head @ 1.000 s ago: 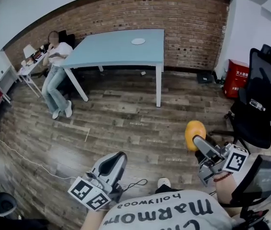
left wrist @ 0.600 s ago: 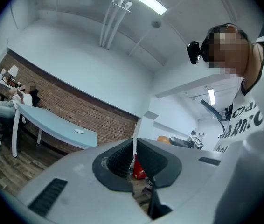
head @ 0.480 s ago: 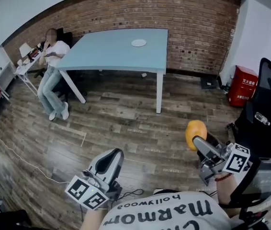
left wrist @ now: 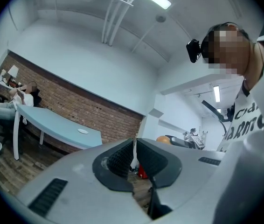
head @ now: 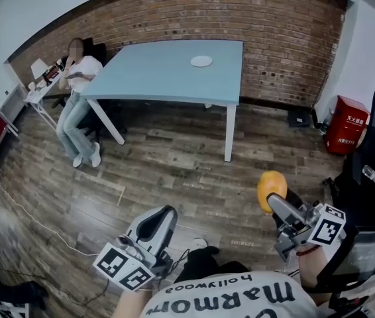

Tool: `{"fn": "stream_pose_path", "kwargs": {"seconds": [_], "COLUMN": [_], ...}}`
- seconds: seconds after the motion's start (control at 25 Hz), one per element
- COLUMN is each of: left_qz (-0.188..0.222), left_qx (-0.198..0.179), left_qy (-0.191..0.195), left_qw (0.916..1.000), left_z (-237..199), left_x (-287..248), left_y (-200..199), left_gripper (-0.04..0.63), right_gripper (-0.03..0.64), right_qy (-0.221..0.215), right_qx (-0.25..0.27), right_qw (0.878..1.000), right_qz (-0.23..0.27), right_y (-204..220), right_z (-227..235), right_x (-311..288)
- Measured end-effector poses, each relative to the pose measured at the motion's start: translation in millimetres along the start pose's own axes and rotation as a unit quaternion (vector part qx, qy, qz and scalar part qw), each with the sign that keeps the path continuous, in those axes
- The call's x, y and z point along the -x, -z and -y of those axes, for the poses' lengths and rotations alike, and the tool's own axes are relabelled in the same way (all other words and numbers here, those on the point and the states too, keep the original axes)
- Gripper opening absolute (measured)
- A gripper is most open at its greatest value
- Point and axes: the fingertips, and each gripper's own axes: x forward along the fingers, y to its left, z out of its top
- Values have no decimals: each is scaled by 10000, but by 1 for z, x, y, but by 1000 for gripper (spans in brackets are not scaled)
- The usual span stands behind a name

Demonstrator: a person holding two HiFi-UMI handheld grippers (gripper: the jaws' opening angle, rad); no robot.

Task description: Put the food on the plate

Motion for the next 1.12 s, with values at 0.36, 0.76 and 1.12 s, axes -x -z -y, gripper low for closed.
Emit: {"fn": "stream_pose_path", "kwargs": {"seconds": [0.36, 0.76, 1.12], "left_qz": [104, 87, 92], "left_qx": [-28, -75, -107], "left_qy": [392, 512, 496], "left_qw": [9992, 9986, 9987], "left_z": [-83, -203, -281], "left_x": [-72, -132, -167], "left_y": [-18, -77, -101], "left_gripper": [20, 20, 20], "right_gripper": [324, 324, 324], "right_qy": [173, 242, 270], "right_qx": [55, 220, 304], "right_qw": [9993, 9986, 9982], "right_qz": [327, 423, 433], "right_y": [-32, -80, -103], "right_z": [54, 96, 131], "right_x": [-65, -190, -266]}}
